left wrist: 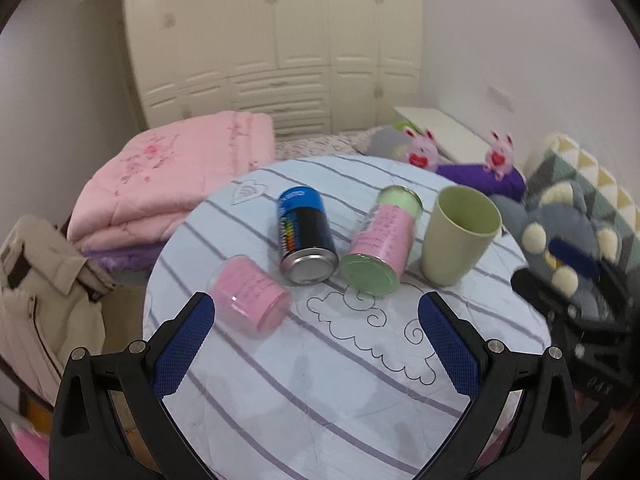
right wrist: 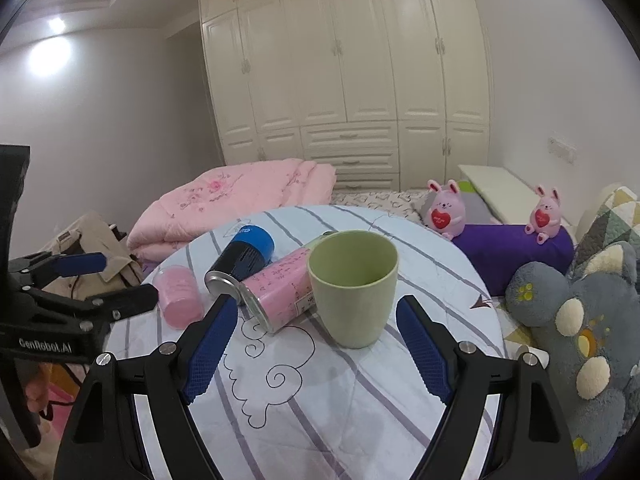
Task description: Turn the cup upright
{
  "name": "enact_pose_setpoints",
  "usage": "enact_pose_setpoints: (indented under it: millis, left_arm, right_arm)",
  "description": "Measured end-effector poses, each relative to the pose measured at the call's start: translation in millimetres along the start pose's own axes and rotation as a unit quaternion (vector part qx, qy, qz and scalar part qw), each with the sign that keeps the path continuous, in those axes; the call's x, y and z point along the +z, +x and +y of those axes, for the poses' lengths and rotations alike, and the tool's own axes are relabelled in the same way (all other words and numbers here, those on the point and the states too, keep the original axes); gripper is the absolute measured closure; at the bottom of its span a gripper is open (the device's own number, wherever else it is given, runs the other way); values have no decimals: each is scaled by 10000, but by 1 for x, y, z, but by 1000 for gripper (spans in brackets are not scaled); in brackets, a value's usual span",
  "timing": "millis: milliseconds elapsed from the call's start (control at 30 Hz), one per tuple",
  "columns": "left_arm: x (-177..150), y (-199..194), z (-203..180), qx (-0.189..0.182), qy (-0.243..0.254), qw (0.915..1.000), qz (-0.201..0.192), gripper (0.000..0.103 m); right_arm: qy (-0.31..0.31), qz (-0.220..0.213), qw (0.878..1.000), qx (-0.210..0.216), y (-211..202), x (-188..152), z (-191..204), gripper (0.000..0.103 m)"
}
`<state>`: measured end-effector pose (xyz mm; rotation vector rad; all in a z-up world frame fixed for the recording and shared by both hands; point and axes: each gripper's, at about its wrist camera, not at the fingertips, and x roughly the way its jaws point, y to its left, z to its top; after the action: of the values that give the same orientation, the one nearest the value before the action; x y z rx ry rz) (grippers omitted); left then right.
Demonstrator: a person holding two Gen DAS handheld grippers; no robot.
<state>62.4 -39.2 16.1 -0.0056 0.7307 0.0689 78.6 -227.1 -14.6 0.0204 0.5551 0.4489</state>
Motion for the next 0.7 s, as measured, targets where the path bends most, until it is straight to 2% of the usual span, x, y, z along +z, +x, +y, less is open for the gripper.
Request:
enact_pose_setpoints:
  millis: [167, 333, 467, 700]
  left_arm:
    - [-9, -7, 10, 33, -291, 9995, -104, 0]
    - [-20, -8, 11, 274, -299, 9991, -151, 0]
    - [-28, -7, 5, 523, -116, 9984, -178, 0]
    - [-29, -12, 2, 286, -229, 9990, -272, 0]
  right_arm:
    - [126, -118, 9998, 93, -2, -14, 3, 20]
    - [153, -200, 9996, 156, -4, -29, 8, 20]
    - [135, -209, 9996, 102, -3, -34, 9, 20]
    - [204, -655, 9975, -165, -20, -36, 5, 20]
